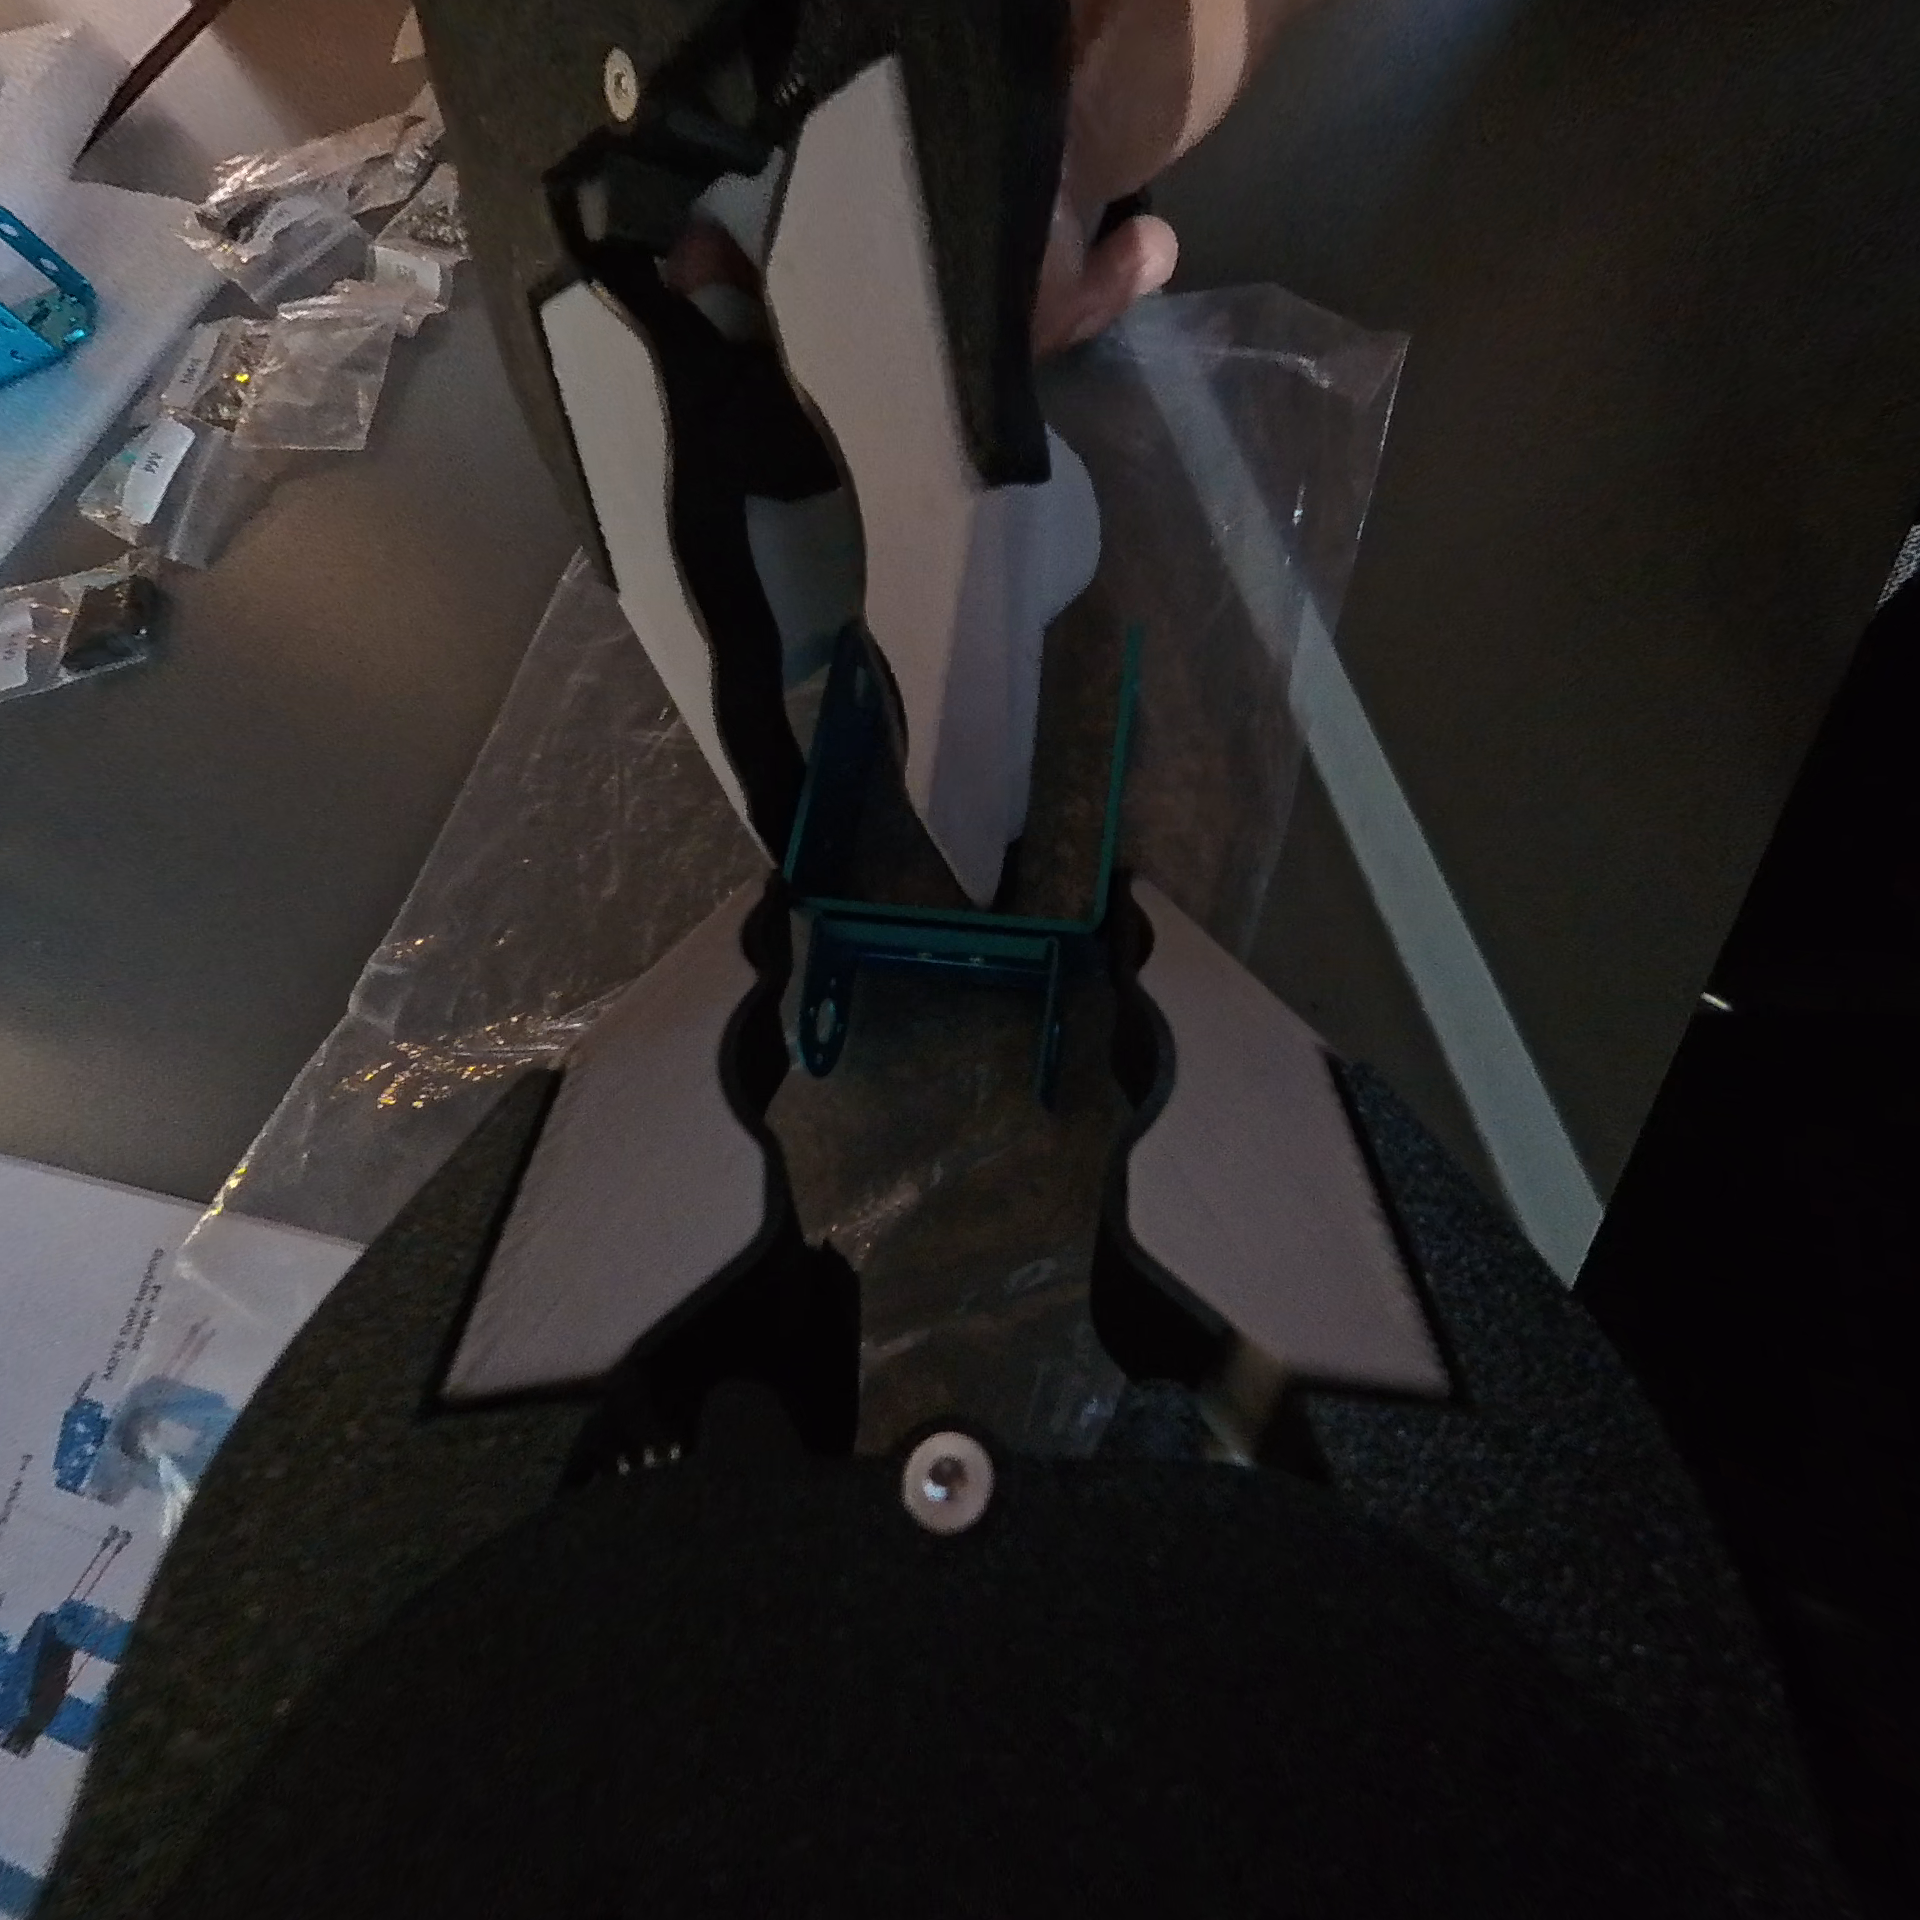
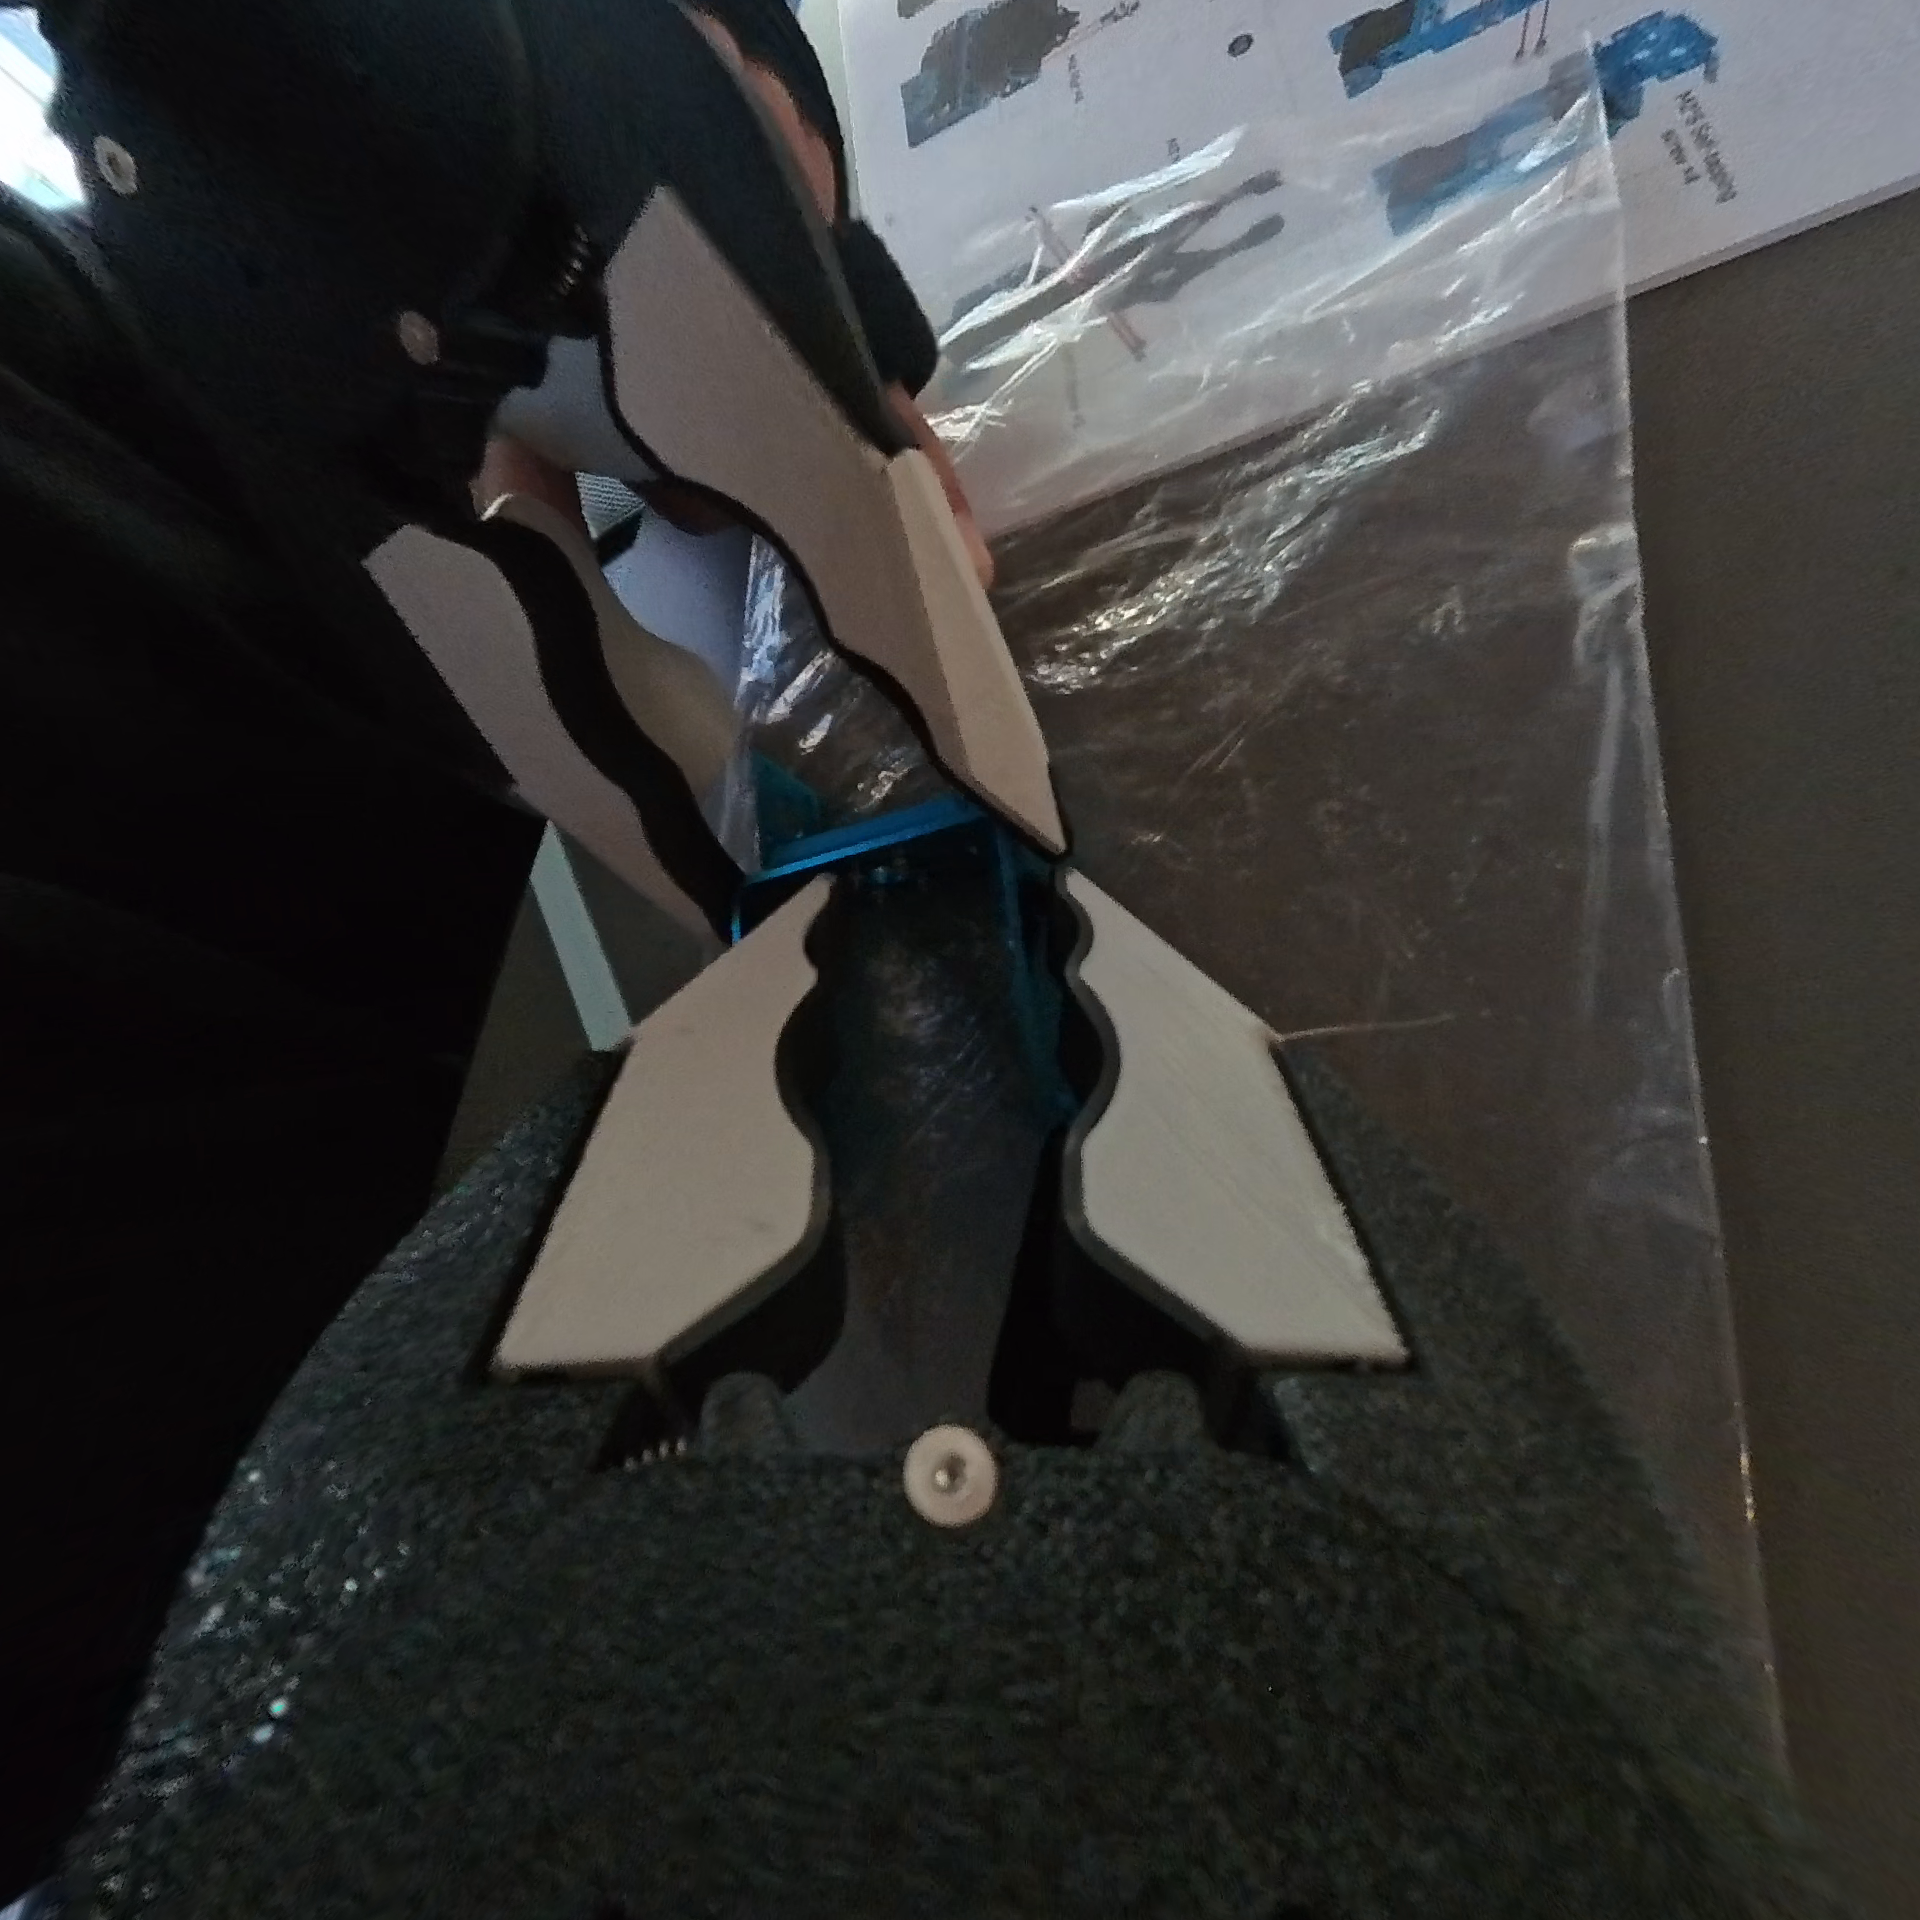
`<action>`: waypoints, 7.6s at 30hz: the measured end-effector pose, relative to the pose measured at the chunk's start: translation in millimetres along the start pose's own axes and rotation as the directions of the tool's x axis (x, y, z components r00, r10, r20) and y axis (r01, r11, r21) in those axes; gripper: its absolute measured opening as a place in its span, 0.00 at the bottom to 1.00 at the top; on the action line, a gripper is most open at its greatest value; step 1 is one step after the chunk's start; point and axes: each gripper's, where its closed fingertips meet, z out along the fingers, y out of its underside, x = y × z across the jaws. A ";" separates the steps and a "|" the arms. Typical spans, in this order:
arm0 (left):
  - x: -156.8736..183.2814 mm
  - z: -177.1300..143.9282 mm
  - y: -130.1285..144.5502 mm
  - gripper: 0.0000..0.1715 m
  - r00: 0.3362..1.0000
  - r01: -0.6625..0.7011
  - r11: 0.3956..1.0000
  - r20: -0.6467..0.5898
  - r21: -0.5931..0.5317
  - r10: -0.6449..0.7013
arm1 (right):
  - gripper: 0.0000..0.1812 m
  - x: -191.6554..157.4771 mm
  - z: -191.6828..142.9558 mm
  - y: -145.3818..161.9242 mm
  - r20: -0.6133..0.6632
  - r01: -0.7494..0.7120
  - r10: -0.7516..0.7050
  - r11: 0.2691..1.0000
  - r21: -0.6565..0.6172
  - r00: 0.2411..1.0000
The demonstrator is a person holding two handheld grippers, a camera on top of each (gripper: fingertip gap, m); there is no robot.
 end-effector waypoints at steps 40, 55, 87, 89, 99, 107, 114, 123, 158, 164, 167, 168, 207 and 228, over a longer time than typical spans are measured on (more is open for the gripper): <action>10.7 -8.3 -7.2 0.20 0.795 0.525 0.826 0.230 0.203 -0.561 | 0.21 2.6 -4.1 3.1 -0.039 0.009 -0.008 1.000 0.022 0.999; 10.3 -5.0 -6.5 0.19 0.783 0.528 0.825 0.261 0.202 -0.565 | 0.24 -0.4 -8.1 3.5 0.032 -0.050 0.049 0.998 0.044 0.998; 12.4 -4.3 -7.3 0.18 0.799 0.505 0.841 0.261 0.196 -0.541 | 0.22 -0.6 -8.7 4.0 0.046 -0.059 0.057 0.998 0.037 0.997; 12.6 -4.1 -7.2 0.18 0.801 0.502 0.843 0.263 0.195 -0.538 | 0.20 0.7 -9.1 3.5 0.054 -0.077 0.075 0.996 0.041 0.996; 13.9 -3.7 -8.1 0.18 0.806 0.498 0.846 0.258 0.192 -0.533 | 0.18 2.6 -9.3 5.4 0.040 -0.062 0.060 0.997 0.037 0.997; 14.0 -3.6 -8.2 0.17 0.810 0.491 0.850 0.260 0.189 -0.526 | 0.22 -1.1 -9.1 4.5 0.074 -0.069 0.066 0.997 0.036 0.995; 14.3 -3.5 -8.2 0.17 0.812 0.487 0.853 0.263 0.188 -0.521 | 0.20 0.8 -8.6 3.9 0.069 -0.078 0.075 0.996 0.037 0.995; 14.3 -3.6 -8.1 0.17 0.813 0.487 0.853 0.261 0.186 -0.521 | 0.19 1.3 -8.4 3.7 0.070 -0.081 0.079 0.996 0.039 0.994; 16.1 -1.6 -8.9 0.16 0.824 0.477 0.861 0.249 0.176 -0.508 | 0.20 -3.6 -20.8 -3.9 0.249 -0.213 0.186 0.974 0.084 0.950; 16.2 -1.4 -9.0 0.16 0.825 0.478 0.860 0.246 0.176 -0.509 | 0.24 -4.2 -12.2 3.4 0.133 -0.089 0.082 0.995 0.044 0.988; 16.2 -1.5 -9.2 0.16 0.824 0.480 0.859 0.243 0.178 -0.511 | 0.24 -4.4 -11.0 4.0 0.116 -0.070 0.065 0.997 0.038 0.991; 16.3 -1.5 -9.2 0.16 0.825 0.480 0.859 0.242 0.177 -0.511 | 0.24 -4.5 -11.1 4.3 0.117 -0.068 0.063 0.997 0.037 0.991; 18.8 -0.5 -10.1 0.16 0.838 0.463 0.870 0.234 0.170 -0.492 | 0.21 -2.2 -9.8 8.0 0.097 -0.041 0.039 0.999 0.017 0.994; 19.6 -0.4 -10.2 0.16 0.842 0.459 0.873 0.231 0.167 -0.487 | 0.22 -3.9 -9.8 8.3 0.101 -0.020 0.019 1.000 0.016 0.995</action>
